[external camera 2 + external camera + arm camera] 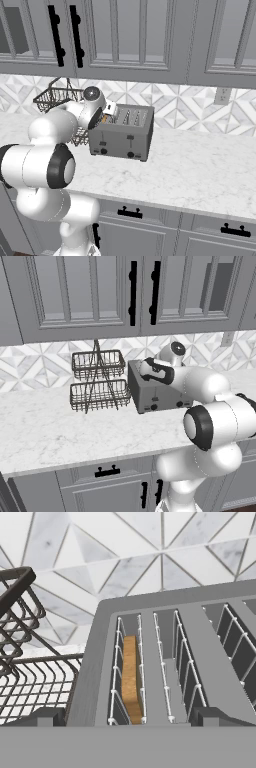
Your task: Start the toaster. Once the lever pops up, take the bread to the plate on the dining counter.
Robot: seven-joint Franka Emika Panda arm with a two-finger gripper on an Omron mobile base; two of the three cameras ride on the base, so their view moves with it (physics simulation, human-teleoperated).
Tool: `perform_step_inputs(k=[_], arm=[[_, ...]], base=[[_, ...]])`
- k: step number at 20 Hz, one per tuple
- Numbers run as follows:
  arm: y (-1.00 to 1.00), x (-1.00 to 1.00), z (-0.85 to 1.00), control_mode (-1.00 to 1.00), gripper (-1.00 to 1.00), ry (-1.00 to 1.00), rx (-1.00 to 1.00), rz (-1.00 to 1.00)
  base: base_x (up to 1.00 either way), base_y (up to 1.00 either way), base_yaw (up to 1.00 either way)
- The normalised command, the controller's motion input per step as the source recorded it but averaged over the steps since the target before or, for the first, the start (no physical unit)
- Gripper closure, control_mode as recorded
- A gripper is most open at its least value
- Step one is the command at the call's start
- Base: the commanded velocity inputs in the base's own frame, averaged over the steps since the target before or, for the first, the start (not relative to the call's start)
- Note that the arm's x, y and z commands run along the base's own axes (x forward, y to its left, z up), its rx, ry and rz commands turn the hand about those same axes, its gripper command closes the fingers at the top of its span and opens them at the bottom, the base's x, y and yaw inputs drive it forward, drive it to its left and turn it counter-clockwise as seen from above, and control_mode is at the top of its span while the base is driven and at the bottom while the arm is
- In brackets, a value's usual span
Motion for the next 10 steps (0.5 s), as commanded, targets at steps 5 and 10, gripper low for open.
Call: perform_step_inputs(k=[5,10], arm=[[0.00,0.00,0.00,-1.00,-1.00,0.00,0.00,0.00],[0.00,0.00,0.00,-1.00,-1.00,0.00,0.00,0.00]], base=[[0.00,0.00,0.00],[0.00,0.00,0.00]])
